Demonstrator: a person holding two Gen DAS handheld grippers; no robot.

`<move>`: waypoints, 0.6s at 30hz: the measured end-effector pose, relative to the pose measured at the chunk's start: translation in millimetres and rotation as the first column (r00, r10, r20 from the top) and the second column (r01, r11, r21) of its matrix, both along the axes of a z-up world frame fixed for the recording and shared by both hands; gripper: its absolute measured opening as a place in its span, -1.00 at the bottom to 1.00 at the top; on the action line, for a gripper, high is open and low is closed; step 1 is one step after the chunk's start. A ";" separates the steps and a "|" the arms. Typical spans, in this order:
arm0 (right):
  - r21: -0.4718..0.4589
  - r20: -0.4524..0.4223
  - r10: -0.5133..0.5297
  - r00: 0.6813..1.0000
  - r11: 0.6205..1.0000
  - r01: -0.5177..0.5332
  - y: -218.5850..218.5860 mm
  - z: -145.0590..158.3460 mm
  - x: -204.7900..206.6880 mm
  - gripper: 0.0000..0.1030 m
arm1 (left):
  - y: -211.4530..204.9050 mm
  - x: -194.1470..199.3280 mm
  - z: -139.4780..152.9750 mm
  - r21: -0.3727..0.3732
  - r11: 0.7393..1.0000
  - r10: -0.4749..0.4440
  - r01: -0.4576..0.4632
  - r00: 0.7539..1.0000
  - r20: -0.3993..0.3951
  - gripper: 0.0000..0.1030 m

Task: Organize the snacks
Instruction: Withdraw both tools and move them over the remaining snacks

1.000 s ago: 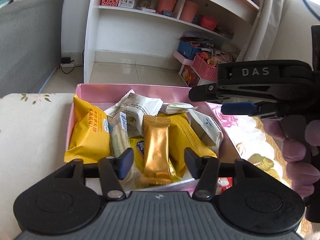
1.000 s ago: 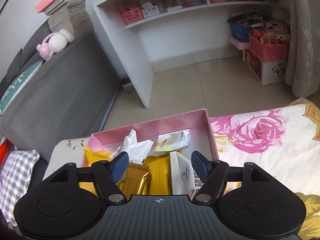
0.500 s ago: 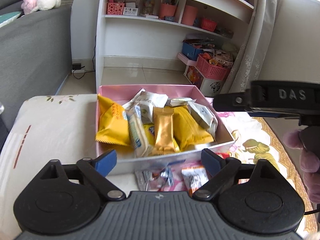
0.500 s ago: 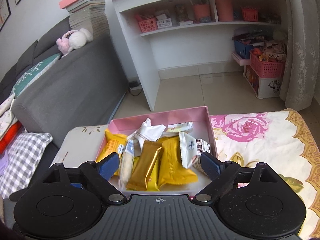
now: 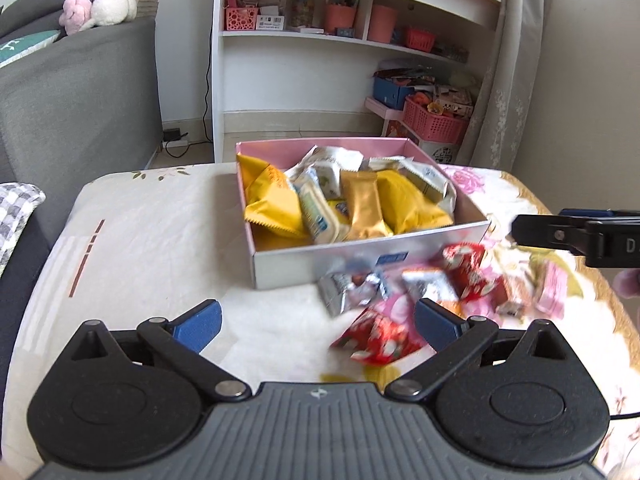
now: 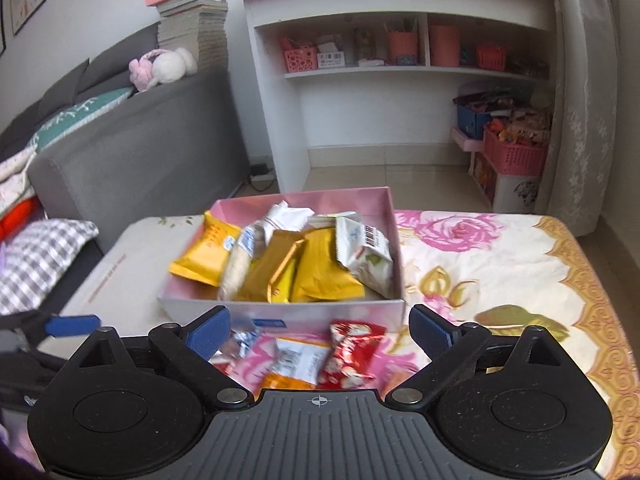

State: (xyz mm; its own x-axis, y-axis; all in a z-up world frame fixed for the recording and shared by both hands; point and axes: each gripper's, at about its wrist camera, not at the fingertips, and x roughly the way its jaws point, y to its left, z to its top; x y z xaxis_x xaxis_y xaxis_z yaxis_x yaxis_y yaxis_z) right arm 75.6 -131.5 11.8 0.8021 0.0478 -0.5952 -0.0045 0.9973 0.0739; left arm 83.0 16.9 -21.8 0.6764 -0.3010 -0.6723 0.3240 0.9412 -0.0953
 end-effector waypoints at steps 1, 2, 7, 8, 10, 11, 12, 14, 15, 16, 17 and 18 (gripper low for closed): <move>-0.023 0.006 0.002 1.000 1.000 -0.001 -1.9 -2.8 -4.0 0.93 | 1.8 -2.3 -2.3 0.005 1.000 0.000 -0.001 1.000 0.011 0.99; -0.044 0.015 0.001 1.000 0.999 0.000 -3.4 -5.7 -7.3 0.93 | 3.5 -4.7 -5.2 0.007 1.000 0.001 -0.001 1.000 0.020 0.99; -0.131 0.009 0.012 1.000 0.991 -0.011 -10.7 -24.4 -18.1 0.95 | 6.4 -10.3 -22.1 0.026 1.000 -0.019 0.019 0.999 0.036 0.99; -0.147 0.004 0.014 1.000 0.989 -0.013 -11.6 -29.1 -20.8 0.95 | 5.7 -10.4 -25.1 0.026 0.999 -0.023 0.022 0.999 0.033 0.99; -0.155 -0.013 0.010 1.000 0.988 -0.012 -14.7 -38.2 -23.8 0.95 | 3.7 -10.8 -31.2 0.023 0.999 -0.024 0.023 0.999 0.026 0.99; -0.150 -0.027 0.007 1.000 0.989 -0.011 -16.2 -42.9 -24.0 0.95 | 2.0 -10.9 -34.2 0.017 1.000 -0.024 0.024 0.999 0.023 0.99; -0.145 -0.049 0.006 0.999 0.989 -0.013 -18.0 -49.6 -24.1 0.95 | 0.1 -11.0 -36.8 0.015 0.999 -0.029 0.029 0.999 0.020 0.99; -0.145 -0.087 0.003 0.996 0.989 -0.016 -20.2 -63.4 -24.1 0.95 | -3.4 -12.8 -41.6 0.021 0.999 -0.043 0.043 0.999 0.018 0.99; -0.153 -0.105 0.000 0.994 0.988 -0.016 -21.6 -71.2 -24.9 0.95 | -4.1 -14.2 -43.6 0.020 0.999 -0.046 0.046 0.999 0.019 0.99; -0.163 -0.122 -0.002 0.993 0.986 -0.018 -22.4 -78.9 -26.1 0.95 | -4.4 -15.5 -46.3 0.016 0.999 -0.047 0.047 0.999 0.014 0.99; -0.187 -0.111 0.002 0.994 0.982 -0.023 -22.5 -84.8 -29.2 0.95 | -5.1 -15.8 -48.2 0.012 0.999 -0.049 0.049 0.999 0.006 0.99; -0.218 -0.088 0.017 0.996 0.975 -0.036 -21.1 -87.2 -32.8 0.96 | -6.0 -16.1 -50.3 0.009 0.999 -0.052 0.052 0.999 0.000 0.99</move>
State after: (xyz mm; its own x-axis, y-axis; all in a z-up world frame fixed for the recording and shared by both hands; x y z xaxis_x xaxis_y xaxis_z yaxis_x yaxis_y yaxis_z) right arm 42.8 -152.6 -75.5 0.7484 -0.0708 -0.6594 -0.0344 0.9888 -0.1453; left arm 66.9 10.9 -72.0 0.6601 -0.3298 -0.6749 0.3728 0.9238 -0.0868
